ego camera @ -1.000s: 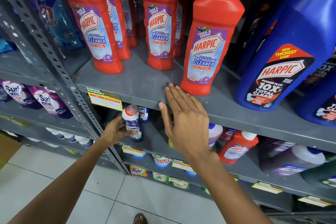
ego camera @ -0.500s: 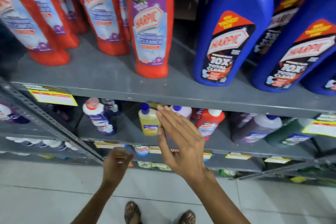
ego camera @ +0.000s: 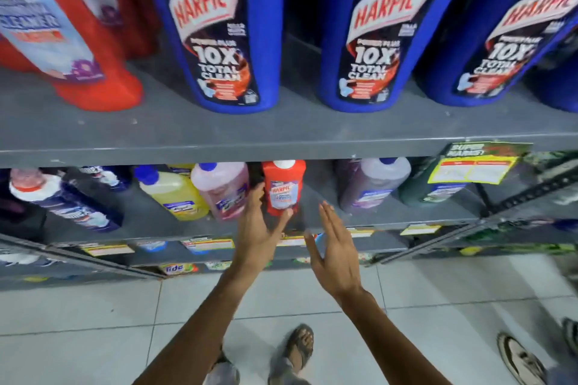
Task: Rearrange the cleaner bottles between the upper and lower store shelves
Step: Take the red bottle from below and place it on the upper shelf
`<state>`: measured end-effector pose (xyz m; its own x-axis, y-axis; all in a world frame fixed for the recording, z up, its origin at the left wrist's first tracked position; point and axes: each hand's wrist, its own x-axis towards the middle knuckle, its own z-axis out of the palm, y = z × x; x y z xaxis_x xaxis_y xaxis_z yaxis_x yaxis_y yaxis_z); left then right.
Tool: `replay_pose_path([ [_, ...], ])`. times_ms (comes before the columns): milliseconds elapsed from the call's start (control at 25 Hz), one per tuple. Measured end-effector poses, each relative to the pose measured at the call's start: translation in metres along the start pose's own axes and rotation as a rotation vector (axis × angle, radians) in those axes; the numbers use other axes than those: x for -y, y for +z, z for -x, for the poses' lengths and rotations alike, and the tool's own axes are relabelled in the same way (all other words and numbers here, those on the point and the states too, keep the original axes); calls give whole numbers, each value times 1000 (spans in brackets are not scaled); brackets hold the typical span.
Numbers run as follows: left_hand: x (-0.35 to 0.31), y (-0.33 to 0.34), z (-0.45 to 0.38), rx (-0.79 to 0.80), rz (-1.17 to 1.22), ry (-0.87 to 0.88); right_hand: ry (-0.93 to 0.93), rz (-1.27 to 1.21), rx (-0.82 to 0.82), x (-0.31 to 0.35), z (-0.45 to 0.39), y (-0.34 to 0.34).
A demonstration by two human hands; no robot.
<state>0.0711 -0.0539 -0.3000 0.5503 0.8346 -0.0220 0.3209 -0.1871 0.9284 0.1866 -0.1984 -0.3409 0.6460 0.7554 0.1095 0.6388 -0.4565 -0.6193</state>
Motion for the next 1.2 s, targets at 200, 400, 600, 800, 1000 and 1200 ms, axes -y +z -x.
replay_pose_path([
  [200, -2, -1, -40, 66, -33, -93, 0, 118, 278, -36, -30, 30],
  [400, 4, -12, -62, 142, 61, -167, -48, 208, 316, -47, -40, 40],
  [600, -12, -40, -26, 211, 118, -108, -8, 153, 279, -23, -35, 27],
  [800, -44, -129, 30, 127, 238, -93, -114, -66, -5, 47, 7, 9],
  [1000, -96, -255, 62, 34, 199, 114, -434, -333, -231, 155, 24, -2],
  [1200, -143, -366, 74, -92, 95, 391, -717, -364, -324, 285, -1, -23],
])
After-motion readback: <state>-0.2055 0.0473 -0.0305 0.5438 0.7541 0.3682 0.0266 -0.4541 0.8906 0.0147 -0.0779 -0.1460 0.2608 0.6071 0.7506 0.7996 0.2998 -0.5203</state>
